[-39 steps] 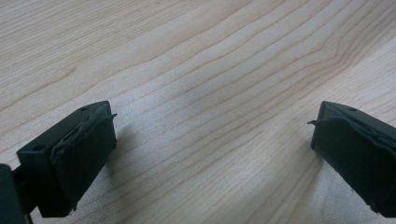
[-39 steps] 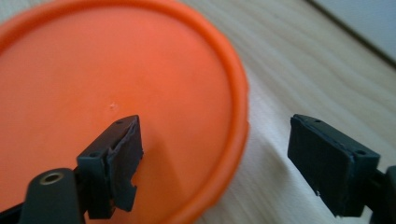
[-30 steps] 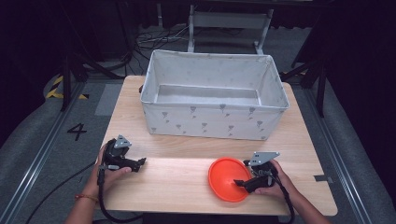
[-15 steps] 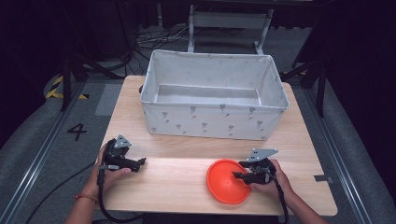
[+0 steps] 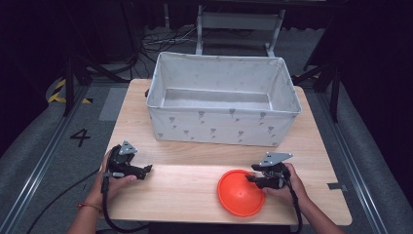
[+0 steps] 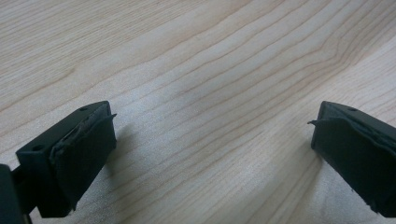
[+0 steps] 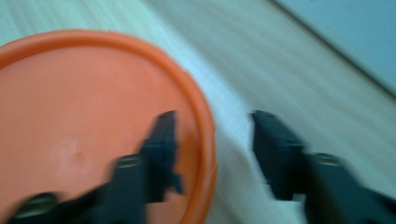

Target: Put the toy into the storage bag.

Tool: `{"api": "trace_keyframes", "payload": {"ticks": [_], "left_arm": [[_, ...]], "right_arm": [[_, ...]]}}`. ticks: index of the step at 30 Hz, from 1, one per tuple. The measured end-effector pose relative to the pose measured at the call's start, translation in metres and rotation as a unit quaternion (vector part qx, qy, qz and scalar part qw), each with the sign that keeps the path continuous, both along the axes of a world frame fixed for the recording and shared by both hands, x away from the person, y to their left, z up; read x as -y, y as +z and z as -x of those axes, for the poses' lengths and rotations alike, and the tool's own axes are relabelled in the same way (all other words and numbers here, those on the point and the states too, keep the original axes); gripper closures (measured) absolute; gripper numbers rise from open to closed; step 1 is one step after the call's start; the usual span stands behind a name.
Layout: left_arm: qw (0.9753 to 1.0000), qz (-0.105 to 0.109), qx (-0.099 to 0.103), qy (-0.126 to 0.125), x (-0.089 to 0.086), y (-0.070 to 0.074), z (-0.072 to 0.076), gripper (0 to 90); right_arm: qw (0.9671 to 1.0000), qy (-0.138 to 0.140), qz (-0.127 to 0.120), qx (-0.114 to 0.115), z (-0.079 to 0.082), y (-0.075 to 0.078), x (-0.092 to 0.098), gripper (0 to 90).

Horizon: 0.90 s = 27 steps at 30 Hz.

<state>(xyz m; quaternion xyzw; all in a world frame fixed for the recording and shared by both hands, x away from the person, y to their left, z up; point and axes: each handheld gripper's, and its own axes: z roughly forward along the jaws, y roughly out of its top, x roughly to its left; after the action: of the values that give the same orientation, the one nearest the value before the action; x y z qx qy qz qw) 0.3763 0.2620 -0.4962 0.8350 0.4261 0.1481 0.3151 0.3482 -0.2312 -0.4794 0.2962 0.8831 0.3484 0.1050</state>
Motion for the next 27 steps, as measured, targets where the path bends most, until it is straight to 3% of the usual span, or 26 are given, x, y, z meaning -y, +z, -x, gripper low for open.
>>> {"api": "trace_keyframes", "payload": {"ticks": [1,3,6,21,24,27], "left_arm": [[1.0000,0.000,0.000,0.000,0.000,0.000,0.000,0.3],[1.0000,0.000,0.000,0.000,0.000,0.000,0.000,0.2],[1.0000,-0.001,0.001,0.000,0.000,0.000,0.000,0.3],[1.0000,-0.001,0.002,0.000,0.000,0.000,0.000,0.3],[1.0000,-0.002,0.001,0.000,0.000,0.000,0.000,0.3],[1.0000,-0.002,0.001,0.000,0.000,0.000,0.000,0.3]], "right_arm": [[0.9999,0.005,0.001,-0.015,0.002,-0.001,0.001,35.5],[0.9999,-0.006,0.005,-0.014,0.008,-0.003,0.000,23.7],[0.9994,-0.002,0.005,-0.035,0.012,-0.008,-0.001,14.7],[0.9992,0.031,0.002,-0.027,0.023,-0.011,-0.015,8.1],[0.9991,0.029,0.006,-0.031,0.021,-0.010,-0.019,10.2],[0.9994,0.019,0.000,-0.028,0.020,-0.009,-0.019,21.2]]}}
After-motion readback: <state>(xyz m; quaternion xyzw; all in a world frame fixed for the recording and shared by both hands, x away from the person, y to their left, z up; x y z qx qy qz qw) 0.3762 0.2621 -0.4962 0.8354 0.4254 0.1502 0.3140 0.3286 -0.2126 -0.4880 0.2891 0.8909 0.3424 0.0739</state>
